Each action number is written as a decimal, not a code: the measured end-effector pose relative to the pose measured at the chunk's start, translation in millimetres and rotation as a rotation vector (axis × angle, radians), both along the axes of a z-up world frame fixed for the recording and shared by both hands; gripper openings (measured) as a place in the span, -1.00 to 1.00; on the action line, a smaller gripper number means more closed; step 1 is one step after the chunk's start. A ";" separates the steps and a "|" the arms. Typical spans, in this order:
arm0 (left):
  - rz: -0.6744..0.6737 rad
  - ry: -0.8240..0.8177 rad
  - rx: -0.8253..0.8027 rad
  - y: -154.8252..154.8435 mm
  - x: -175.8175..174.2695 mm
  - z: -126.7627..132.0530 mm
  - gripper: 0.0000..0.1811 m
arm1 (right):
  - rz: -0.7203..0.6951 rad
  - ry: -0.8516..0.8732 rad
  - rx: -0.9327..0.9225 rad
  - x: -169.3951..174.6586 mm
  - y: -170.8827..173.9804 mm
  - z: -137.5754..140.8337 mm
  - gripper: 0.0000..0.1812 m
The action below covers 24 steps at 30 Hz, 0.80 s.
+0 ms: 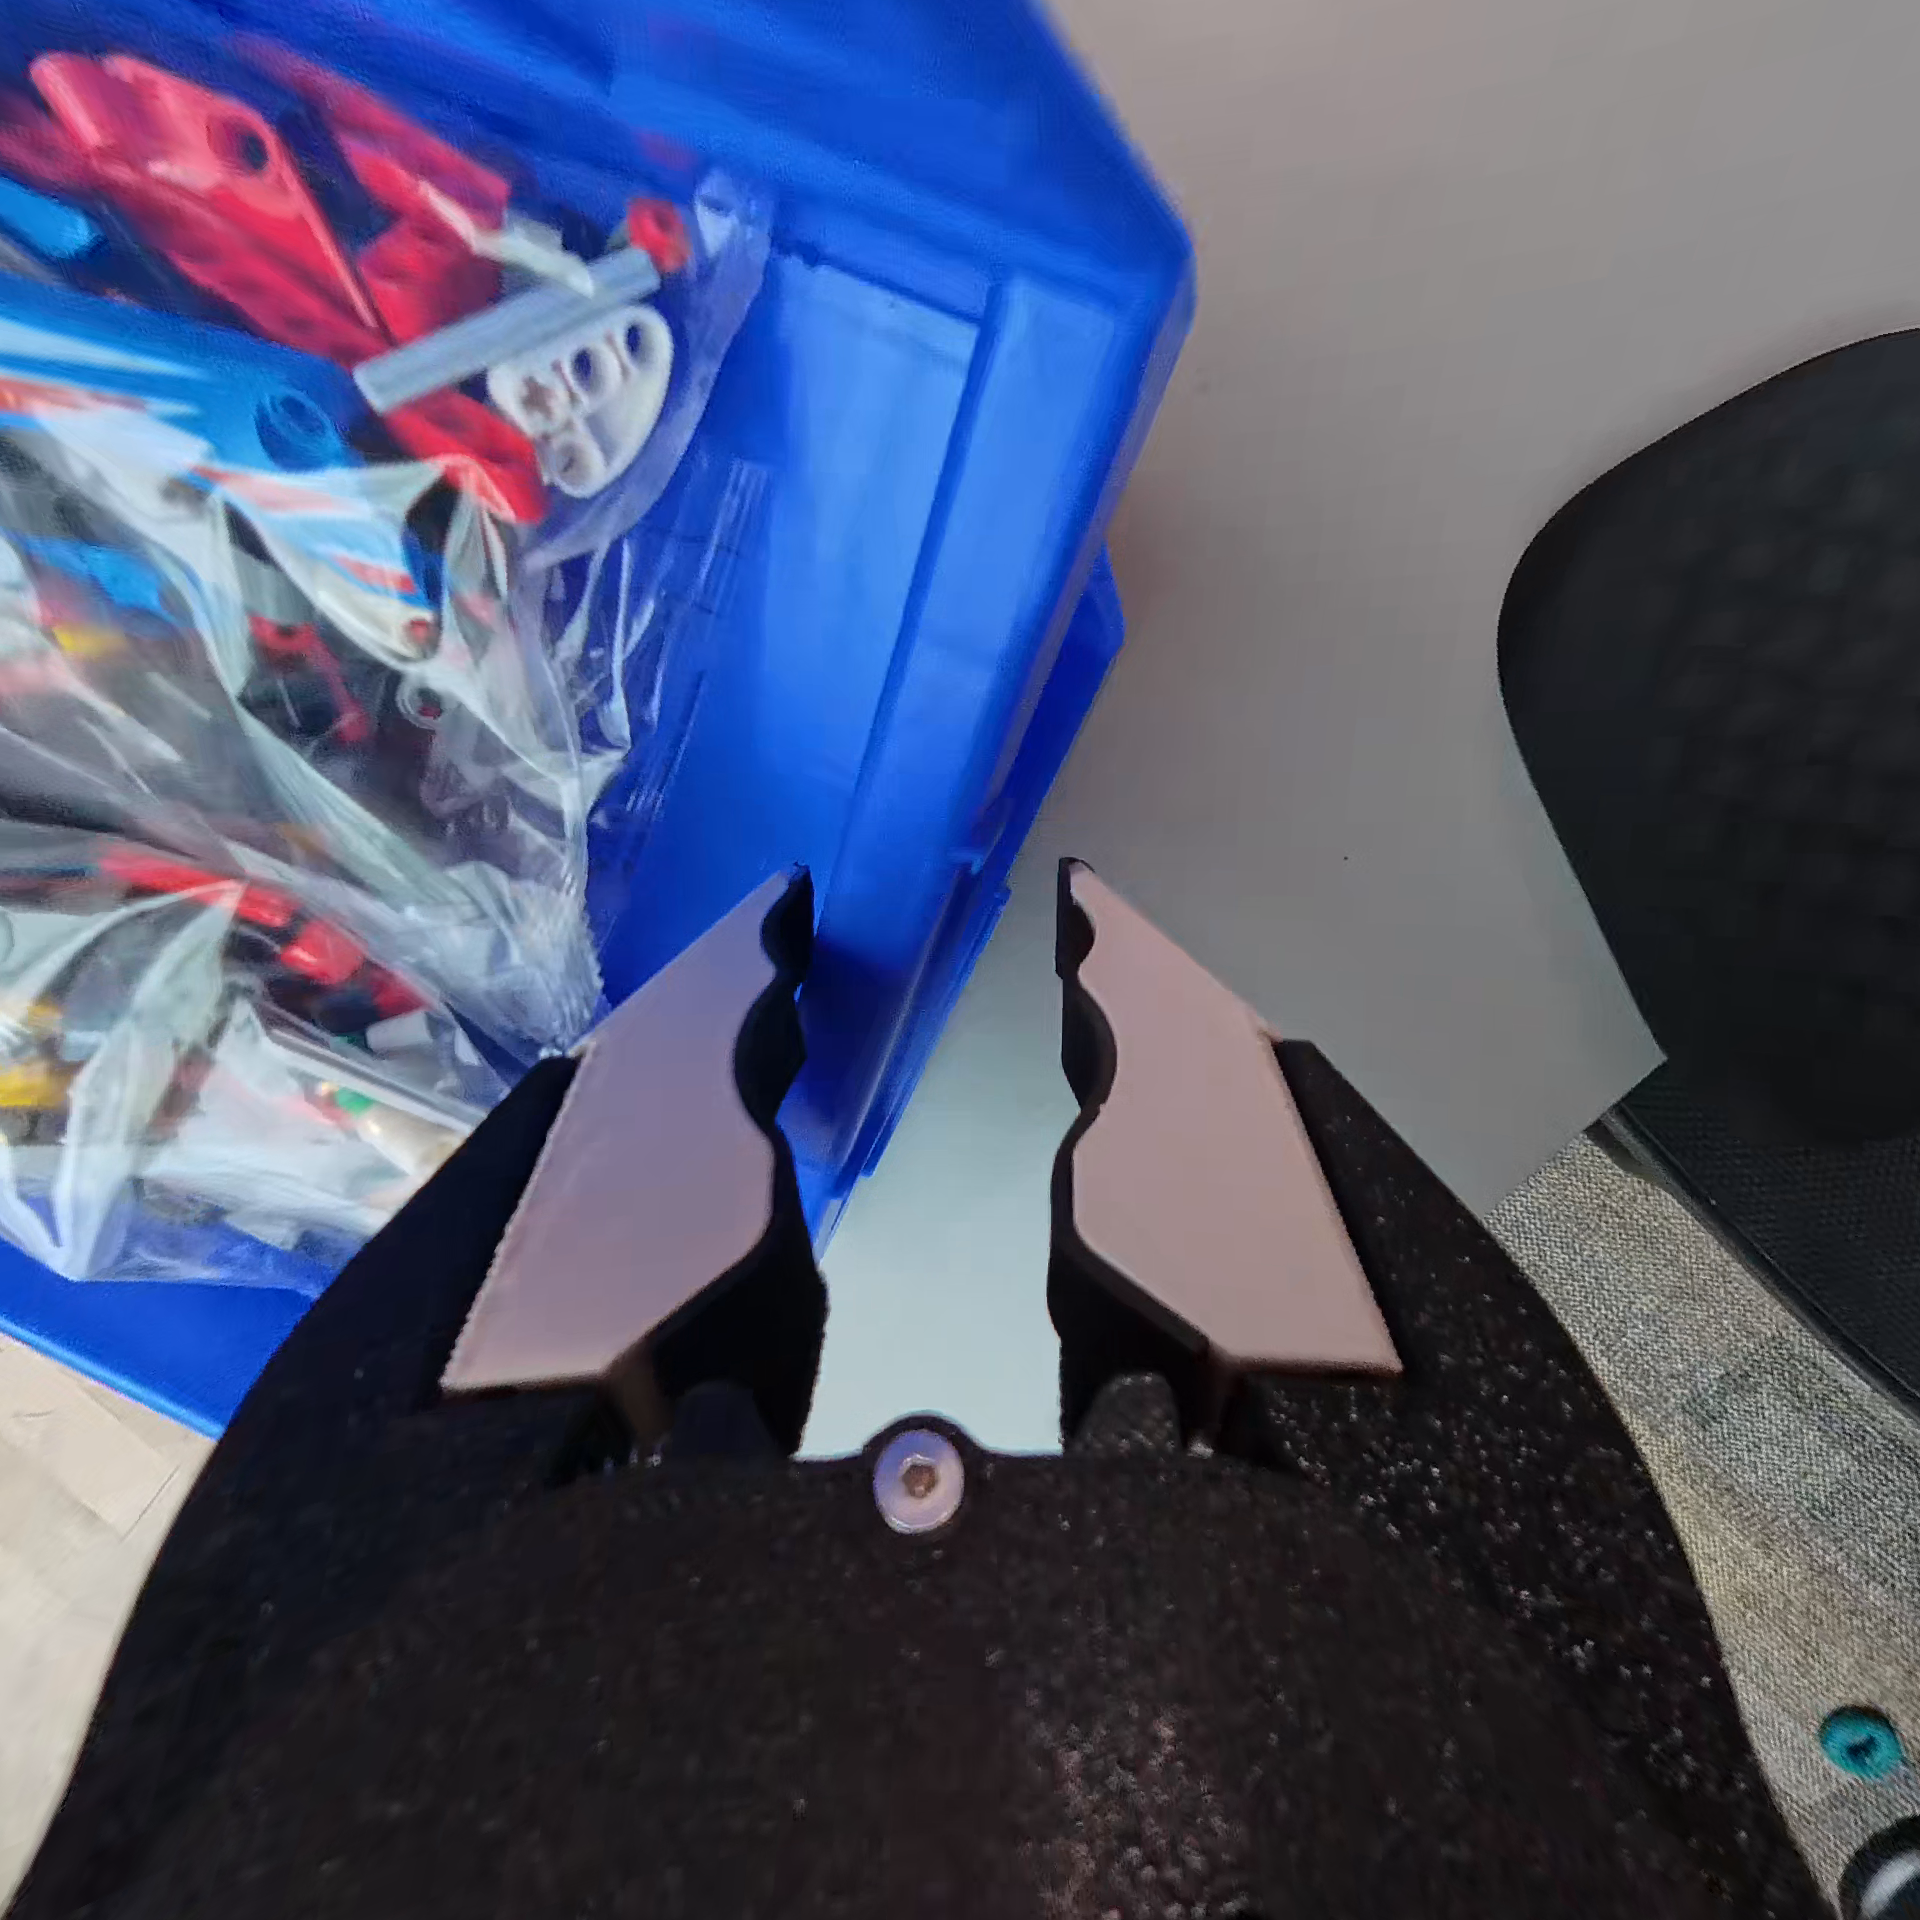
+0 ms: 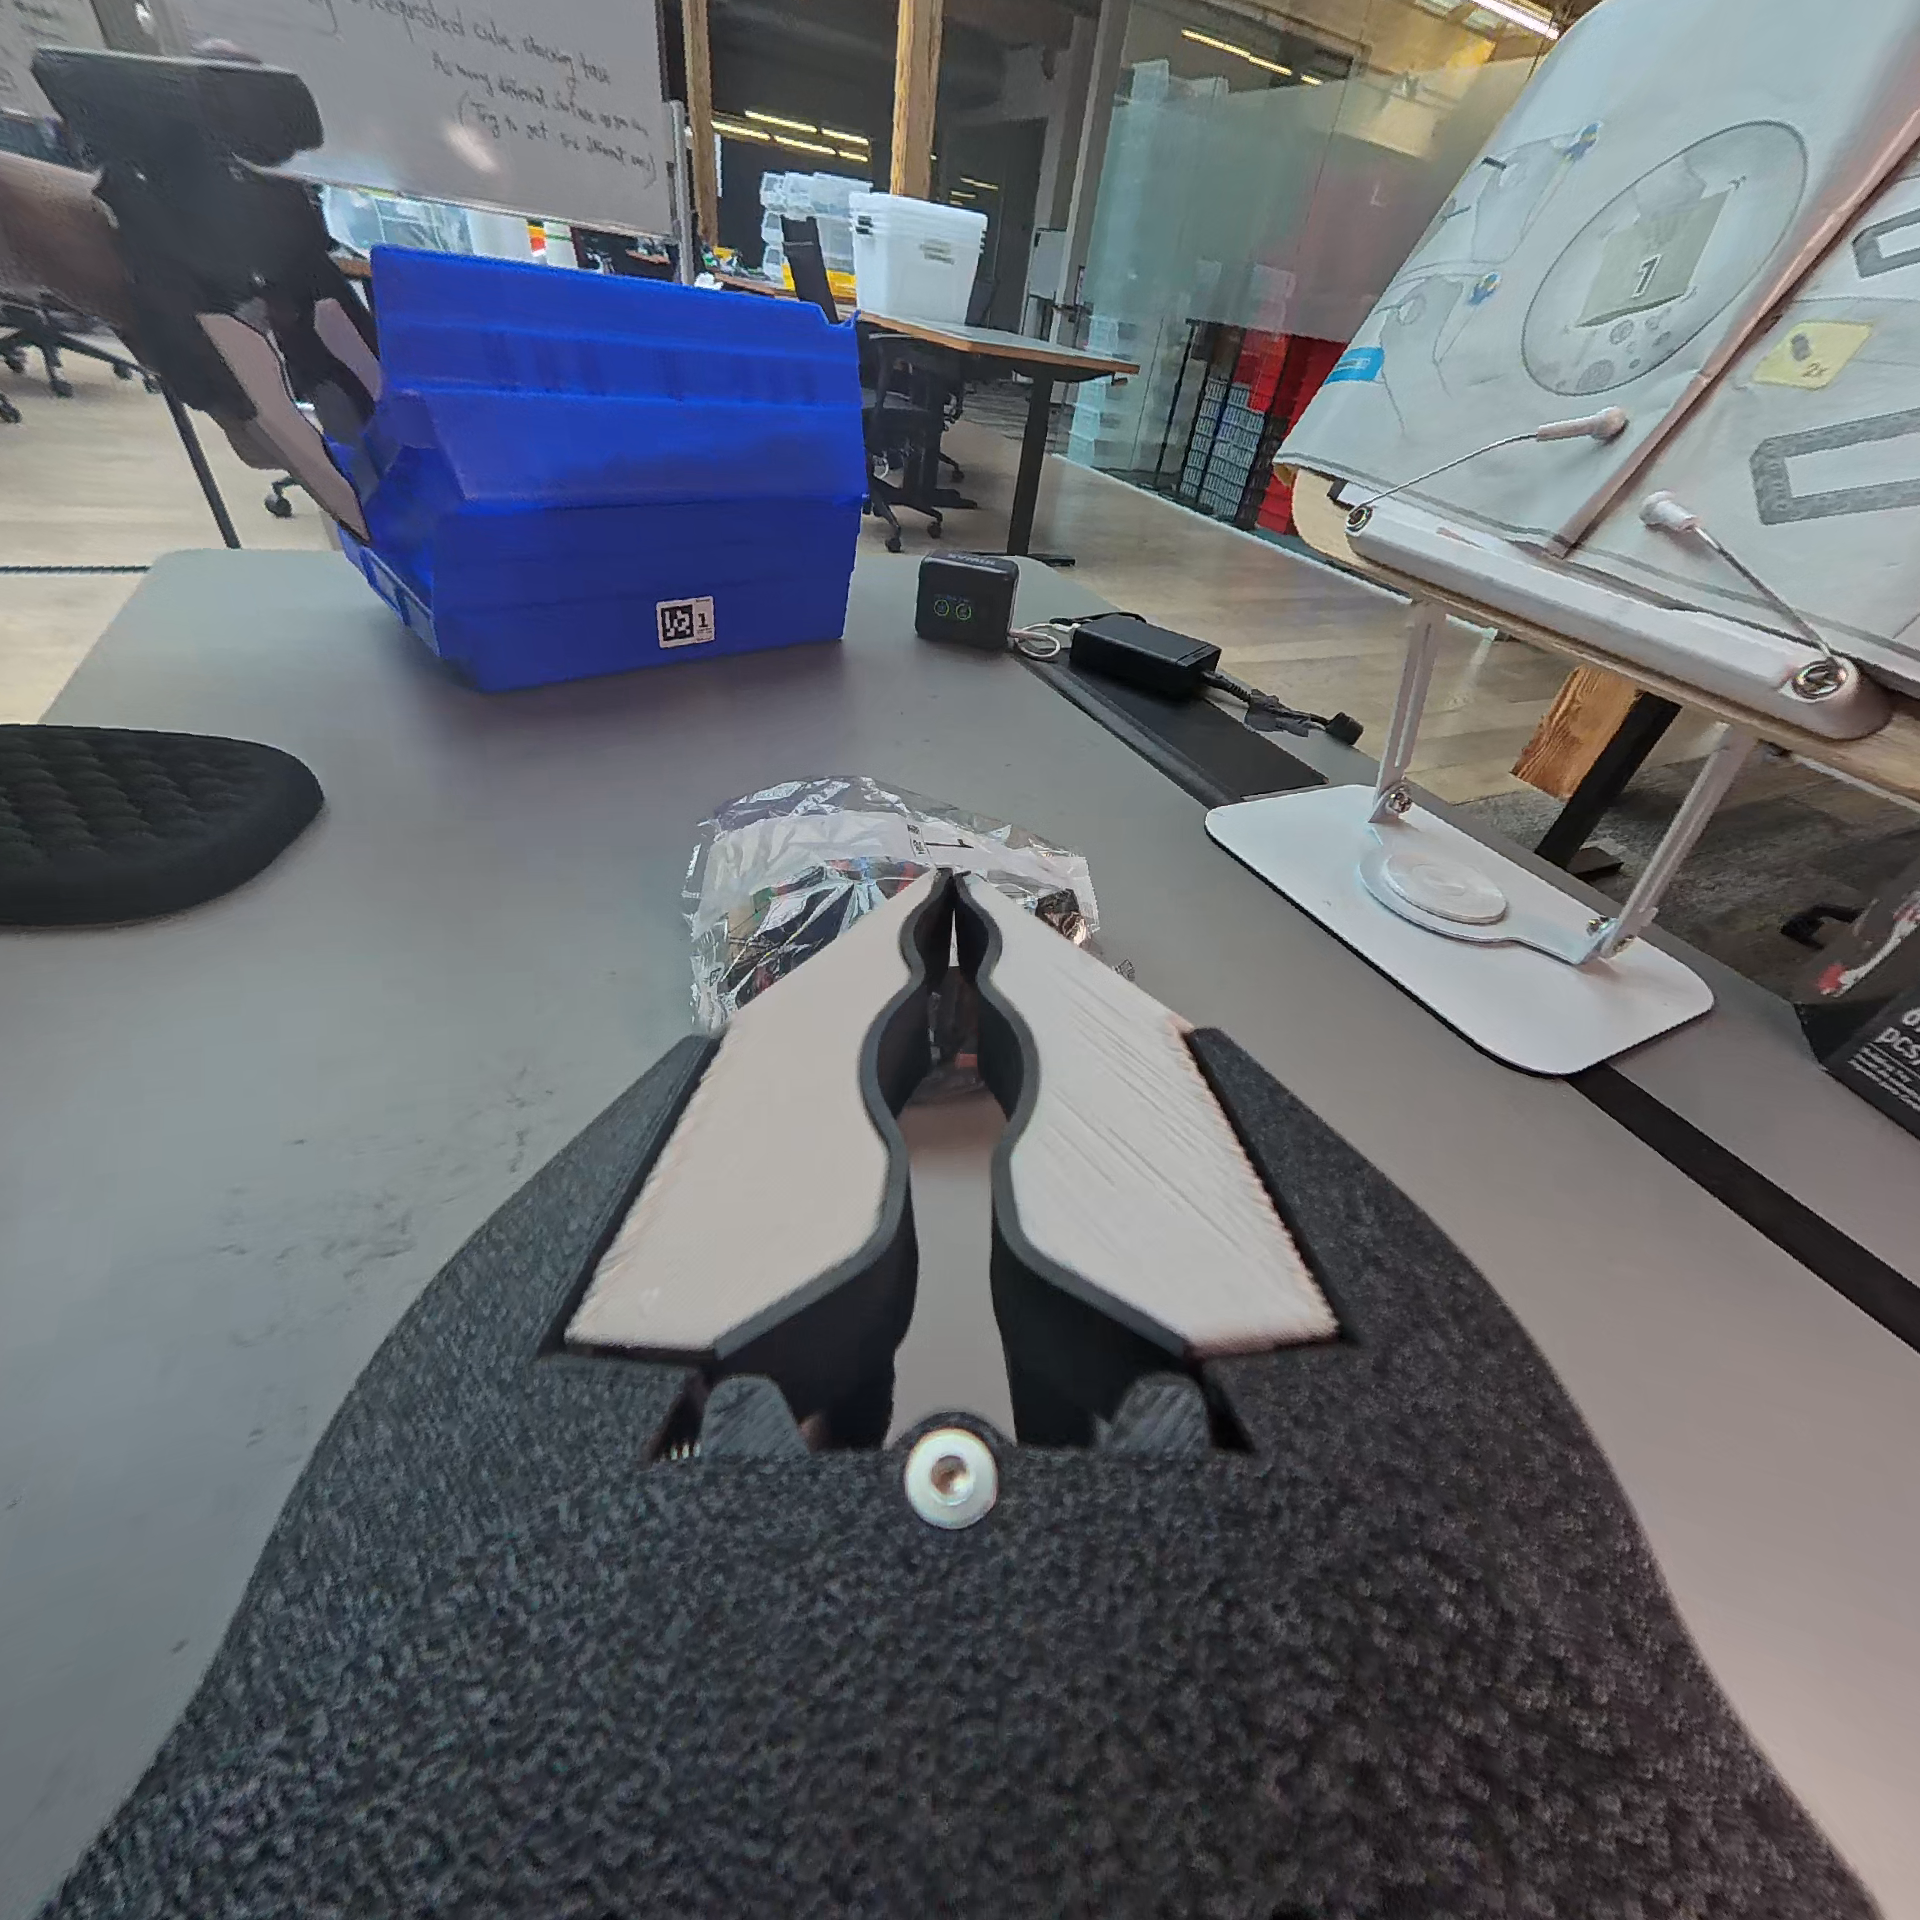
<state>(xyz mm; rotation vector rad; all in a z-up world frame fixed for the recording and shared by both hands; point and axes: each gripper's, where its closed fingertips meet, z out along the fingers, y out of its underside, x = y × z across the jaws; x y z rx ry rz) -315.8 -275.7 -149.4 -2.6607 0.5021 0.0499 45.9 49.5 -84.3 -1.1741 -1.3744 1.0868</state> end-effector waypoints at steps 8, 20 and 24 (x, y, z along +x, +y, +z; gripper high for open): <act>-0.047 0.184 -0.082 -7.5 -21.7 -13.9 -0.72 | 0.000 -0.020 -0.039 -2.6 2.4 -11.1 -1.00; -0.001 0.606 -0.327 -13.2 -46.7 55.2 -0.71 | 0.002 -0.055 -0.020 -3.2 3.3 -21.3 -1.00; 0.030 0.495 -0.263 -4.3 -29.2 46.5 -0.71 | 0.010 -0.056 -0.035 -4.0 4.0 -23.1 -1.00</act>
